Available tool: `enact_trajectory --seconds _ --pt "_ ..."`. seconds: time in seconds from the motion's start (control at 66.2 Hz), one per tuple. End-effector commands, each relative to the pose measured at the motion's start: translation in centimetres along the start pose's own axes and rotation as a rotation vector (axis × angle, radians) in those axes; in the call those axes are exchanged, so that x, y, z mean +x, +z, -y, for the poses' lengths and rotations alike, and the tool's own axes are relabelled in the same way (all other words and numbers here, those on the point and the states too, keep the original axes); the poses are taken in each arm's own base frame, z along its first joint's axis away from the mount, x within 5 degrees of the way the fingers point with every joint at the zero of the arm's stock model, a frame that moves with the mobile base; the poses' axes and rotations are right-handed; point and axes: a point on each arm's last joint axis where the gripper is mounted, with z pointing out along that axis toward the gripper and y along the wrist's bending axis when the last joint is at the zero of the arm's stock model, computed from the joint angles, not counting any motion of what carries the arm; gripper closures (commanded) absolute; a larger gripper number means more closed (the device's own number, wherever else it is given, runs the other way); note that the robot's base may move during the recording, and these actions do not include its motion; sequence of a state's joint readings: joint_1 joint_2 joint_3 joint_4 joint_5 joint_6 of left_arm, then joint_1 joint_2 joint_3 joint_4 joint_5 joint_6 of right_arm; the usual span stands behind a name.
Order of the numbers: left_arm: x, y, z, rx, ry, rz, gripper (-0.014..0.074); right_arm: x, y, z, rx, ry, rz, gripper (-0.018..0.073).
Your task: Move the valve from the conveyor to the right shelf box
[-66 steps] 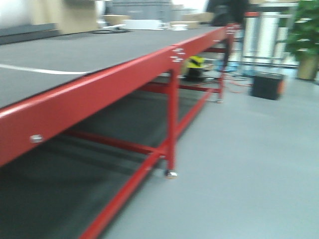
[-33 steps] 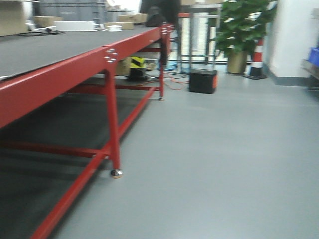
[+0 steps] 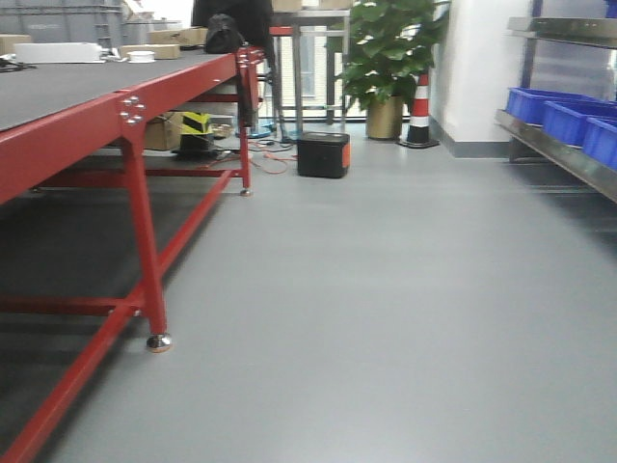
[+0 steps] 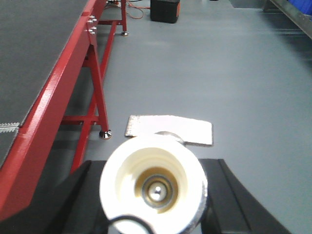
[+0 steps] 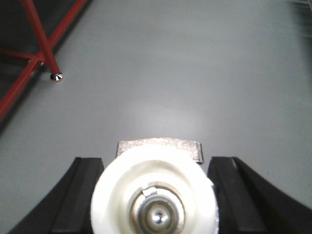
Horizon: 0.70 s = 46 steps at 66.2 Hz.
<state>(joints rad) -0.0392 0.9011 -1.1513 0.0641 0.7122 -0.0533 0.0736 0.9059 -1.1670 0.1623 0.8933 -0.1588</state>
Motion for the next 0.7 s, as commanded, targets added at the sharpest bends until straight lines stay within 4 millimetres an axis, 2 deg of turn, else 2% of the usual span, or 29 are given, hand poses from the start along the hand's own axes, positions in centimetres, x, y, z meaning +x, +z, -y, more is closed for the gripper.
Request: enact_trajectory --seconds 0.0,0.68 --pt "-0.86 -0.47 0.14 0.013 -0.011 0.072 0.0708 -0.97 -0.72 0.08 0.016 -0.003 0.094 0.0713" --pt "-0.87 -0.54 0.14 0.013 -0.011 0.074 0.0708 -0.97 -0.72 0.08 0.016 -0.003 0.094 0.0713"
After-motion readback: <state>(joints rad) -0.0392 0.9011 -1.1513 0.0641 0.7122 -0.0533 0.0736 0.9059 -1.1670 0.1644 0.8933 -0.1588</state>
